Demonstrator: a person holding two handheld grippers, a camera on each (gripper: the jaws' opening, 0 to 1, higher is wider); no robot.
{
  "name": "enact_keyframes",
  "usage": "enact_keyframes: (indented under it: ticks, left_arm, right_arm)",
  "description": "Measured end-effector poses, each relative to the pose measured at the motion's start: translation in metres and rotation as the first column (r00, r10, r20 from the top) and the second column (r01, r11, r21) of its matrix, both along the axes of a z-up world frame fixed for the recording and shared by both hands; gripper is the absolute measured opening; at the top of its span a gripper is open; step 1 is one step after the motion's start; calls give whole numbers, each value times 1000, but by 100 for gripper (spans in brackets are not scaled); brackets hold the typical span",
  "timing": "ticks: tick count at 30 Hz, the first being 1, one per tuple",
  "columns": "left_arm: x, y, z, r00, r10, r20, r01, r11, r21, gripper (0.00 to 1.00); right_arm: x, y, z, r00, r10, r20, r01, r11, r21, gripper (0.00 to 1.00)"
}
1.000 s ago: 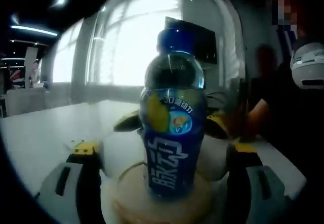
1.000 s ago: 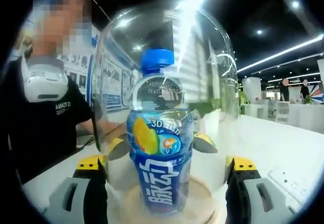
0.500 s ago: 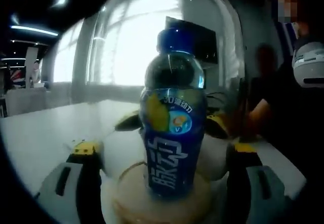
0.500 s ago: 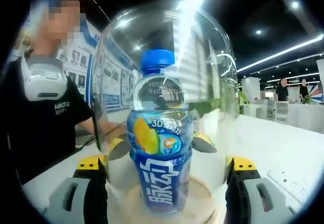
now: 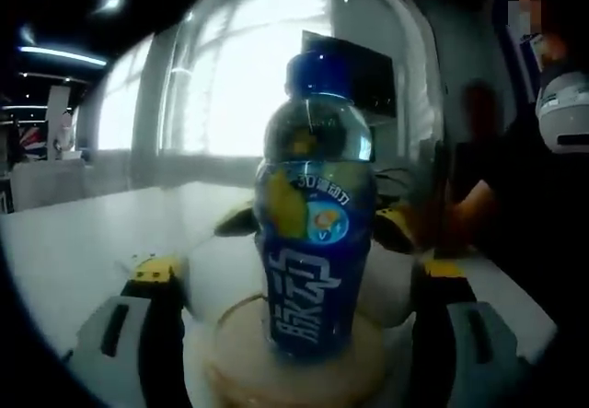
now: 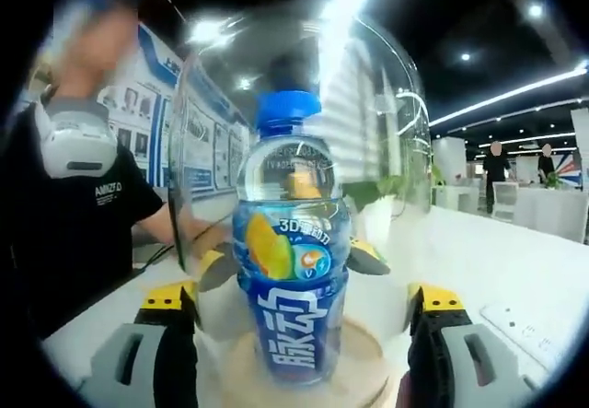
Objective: Open the cover put in the Mizone put the cover back on
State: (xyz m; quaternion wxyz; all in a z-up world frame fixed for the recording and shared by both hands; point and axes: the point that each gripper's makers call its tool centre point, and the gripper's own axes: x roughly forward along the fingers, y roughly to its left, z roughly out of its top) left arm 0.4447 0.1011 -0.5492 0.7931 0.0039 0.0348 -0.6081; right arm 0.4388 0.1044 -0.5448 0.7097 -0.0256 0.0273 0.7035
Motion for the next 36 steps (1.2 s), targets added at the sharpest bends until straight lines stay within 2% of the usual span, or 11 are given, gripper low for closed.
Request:
enact_keyframes:
  ticks: [5,9,13,16,19,22,25,30,34,36]
  left_arm:
    - [-3,6,1,1000,-16,8,16,1000,9,85]
    - [-5,13,3,1000,-10,12,9,999,41,80]
    - [-6,13,4,999,2,43,-5,997,80,79]
    - [-7,16,2,998,16,61,-24,990,136,77]
    - [-10,19,4,996,34,82,-49,982,185,75]
    - [-13,22,5,993,64,95,-84,972,221,73]
    - [-16,28,6,989,94,118,-121,960,254,69]
    - [-25,42,13,979,153,134,-180,958,223,60]
    - [-37,54,27,975,193,111,-208,967,145,51]
    - [-44,57,30,975,200,97,-211,970,125,51]
  right_arm:
    - [-4,-1,2,1000,-24,-5,24,999,-37,87]
    - [-3,-9,2,997,-80,14,80,994,-70,83]
    - [-7,-17,3,989,-142,43,146,984,-98,78]
    - [-11,-26,3,982,-183,47,187,977,-102,72]
    - [-18,-38,7,970,-241,-17,239,968,-80,67]
    - [-23,-48,13,962,-270,-34,268,962,-49,66]
    - [-23,-57,18,951,-308,-15,307,951,-44,63]
    - [-31,-57,29,932,-364,2,364,931,-22,57]
    - [-35,-56,32,912,-409,21,410,912,-26,57]
    - [-37,-56,33,902,-430,34,431,902,-24,57]
